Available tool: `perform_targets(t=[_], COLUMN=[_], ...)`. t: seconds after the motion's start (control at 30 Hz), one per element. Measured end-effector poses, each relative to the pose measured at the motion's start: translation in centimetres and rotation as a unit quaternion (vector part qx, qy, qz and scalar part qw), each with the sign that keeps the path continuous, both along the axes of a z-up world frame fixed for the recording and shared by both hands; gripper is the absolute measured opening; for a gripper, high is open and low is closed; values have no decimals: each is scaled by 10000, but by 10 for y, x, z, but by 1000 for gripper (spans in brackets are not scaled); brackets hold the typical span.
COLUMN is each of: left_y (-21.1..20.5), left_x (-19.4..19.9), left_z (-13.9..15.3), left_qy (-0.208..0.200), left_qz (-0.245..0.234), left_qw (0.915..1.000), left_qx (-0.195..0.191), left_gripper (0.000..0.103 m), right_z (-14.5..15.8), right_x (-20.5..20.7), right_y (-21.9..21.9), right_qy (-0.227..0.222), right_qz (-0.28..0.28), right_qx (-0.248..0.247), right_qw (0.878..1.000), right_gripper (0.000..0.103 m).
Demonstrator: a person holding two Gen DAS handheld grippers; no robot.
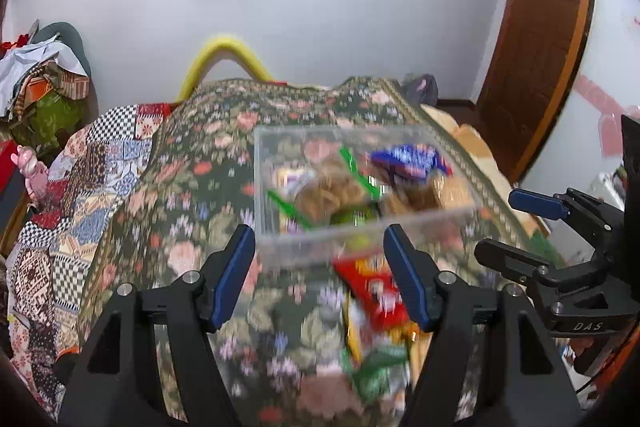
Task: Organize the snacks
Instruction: 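Move both tools back to the snacks and grasp green packet with left tool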
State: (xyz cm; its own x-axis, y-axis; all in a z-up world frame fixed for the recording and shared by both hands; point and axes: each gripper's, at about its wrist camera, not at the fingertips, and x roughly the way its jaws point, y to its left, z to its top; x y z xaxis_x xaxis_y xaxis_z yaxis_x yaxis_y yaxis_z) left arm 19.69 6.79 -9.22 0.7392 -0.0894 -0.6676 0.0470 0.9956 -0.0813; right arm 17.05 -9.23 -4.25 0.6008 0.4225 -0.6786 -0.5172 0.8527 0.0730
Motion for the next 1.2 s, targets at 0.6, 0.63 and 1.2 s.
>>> perform_targets(t=[0.6, 0.63, 1.2], left_y=[1, 0, -48], left_x=[-58, -59, -32], left_z=[-76, -78, -104], left_qy=[944, 958, 1336], left_qz=[-81, -95, -544], left_qw=[9953, 9951, 9886], left_qx=[-197, -210, -421], left_gripper=[67, 67, 67], right_z=[-93, -95, -91], right_x=[-36, -36, -41], right_y=[30, 30, -22], right_qy=[1281, 1333, 1477], right_qz=[265, 292, 229], right_qx=[-241, -230, -122], right_qw=[9911, 9904, 9887], right_gripper=[80, 79, 60])
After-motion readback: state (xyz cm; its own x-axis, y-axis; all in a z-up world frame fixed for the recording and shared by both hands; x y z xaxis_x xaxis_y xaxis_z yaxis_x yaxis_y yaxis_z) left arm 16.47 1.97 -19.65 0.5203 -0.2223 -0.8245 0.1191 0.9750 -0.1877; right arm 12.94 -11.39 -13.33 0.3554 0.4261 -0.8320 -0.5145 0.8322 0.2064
